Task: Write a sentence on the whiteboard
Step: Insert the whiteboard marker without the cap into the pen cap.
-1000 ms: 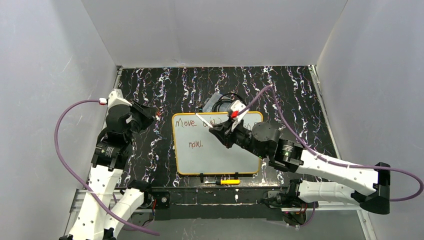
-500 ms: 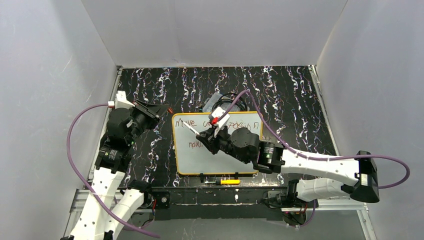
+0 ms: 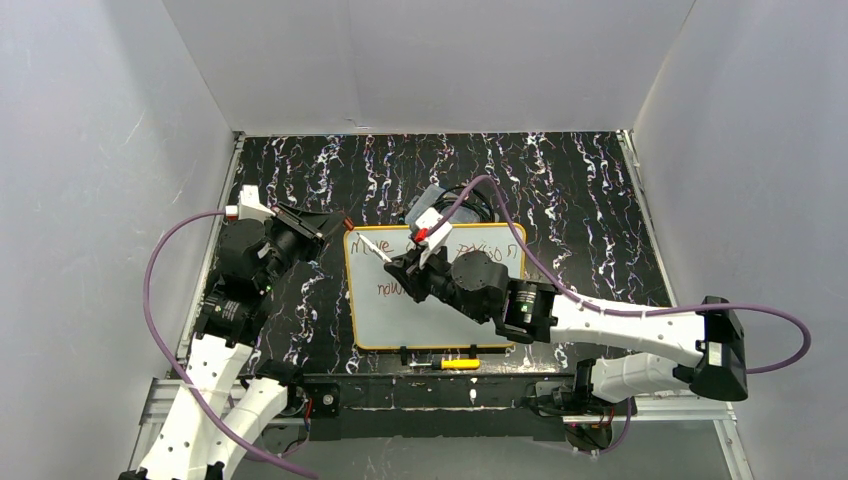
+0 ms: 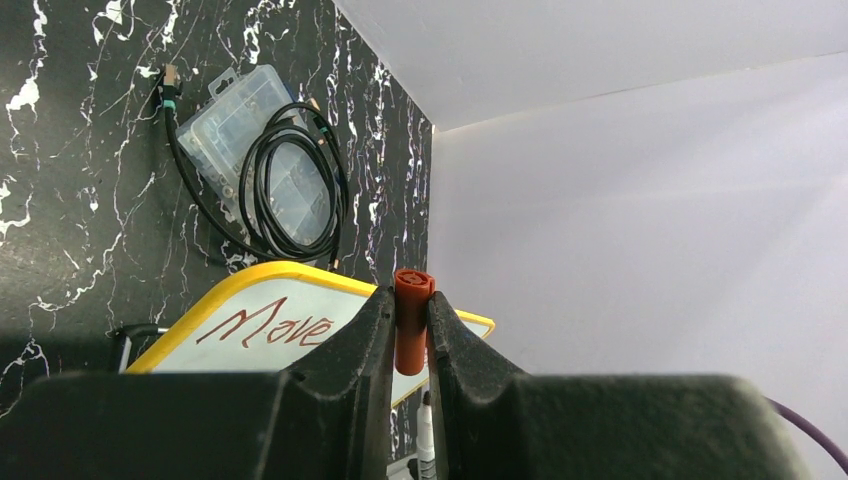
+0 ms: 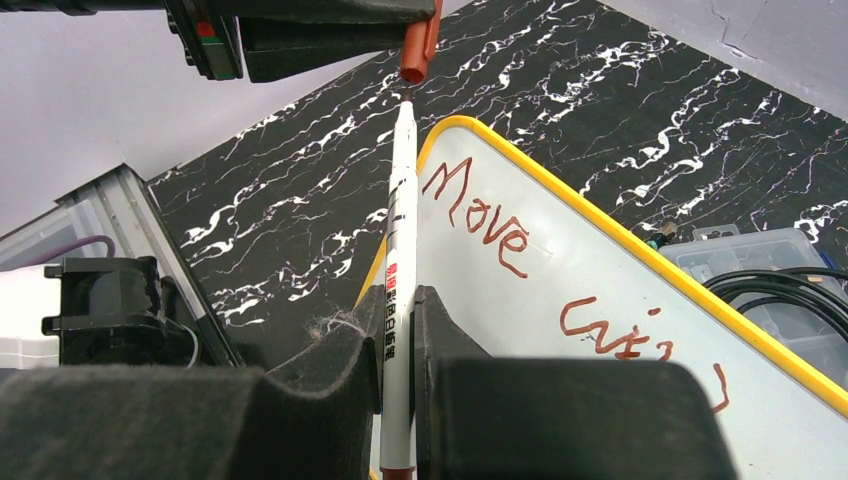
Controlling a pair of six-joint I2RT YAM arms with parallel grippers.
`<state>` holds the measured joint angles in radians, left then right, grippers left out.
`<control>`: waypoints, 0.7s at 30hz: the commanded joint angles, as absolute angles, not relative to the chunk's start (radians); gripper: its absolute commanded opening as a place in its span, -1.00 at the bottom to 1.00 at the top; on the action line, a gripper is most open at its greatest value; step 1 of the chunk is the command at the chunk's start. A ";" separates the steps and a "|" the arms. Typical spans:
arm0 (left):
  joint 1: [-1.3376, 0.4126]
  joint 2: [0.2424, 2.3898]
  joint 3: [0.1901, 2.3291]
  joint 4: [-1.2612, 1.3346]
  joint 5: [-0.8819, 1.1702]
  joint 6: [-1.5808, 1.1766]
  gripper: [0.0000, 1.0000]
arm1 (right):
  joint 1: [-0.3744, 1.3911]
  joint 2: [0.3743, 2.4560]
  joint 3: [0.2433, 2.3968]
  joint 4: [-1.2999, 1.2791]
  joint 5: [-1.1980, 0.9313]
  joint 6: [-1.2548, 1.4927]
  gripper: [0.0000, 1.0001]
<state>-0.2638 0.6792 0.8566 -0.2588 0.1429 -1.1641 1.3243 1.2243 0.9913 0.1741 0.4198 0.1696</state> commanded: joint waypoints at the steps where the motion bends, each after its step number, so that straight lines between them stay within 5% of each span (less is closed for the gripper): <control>1: -0.270 0.666 0.840 -0.228 0.155 -1.171 -1.00 | 1.330 1.241 1.046 0.230 0.427 0.172 -0.97; 21: -0.274 0.665 0.827 -0.224 0.173 -1.175 -1.00 | 1.330 1.259 1.049 0.250 0.473 0.157 -0.97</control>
<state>-0.2695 0.6746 0.8387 -0.2371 0.1539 -1.1755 1.3243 1.2579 0.9943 0.1844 0.4389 0.1684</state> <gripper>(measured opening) 0.137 0.188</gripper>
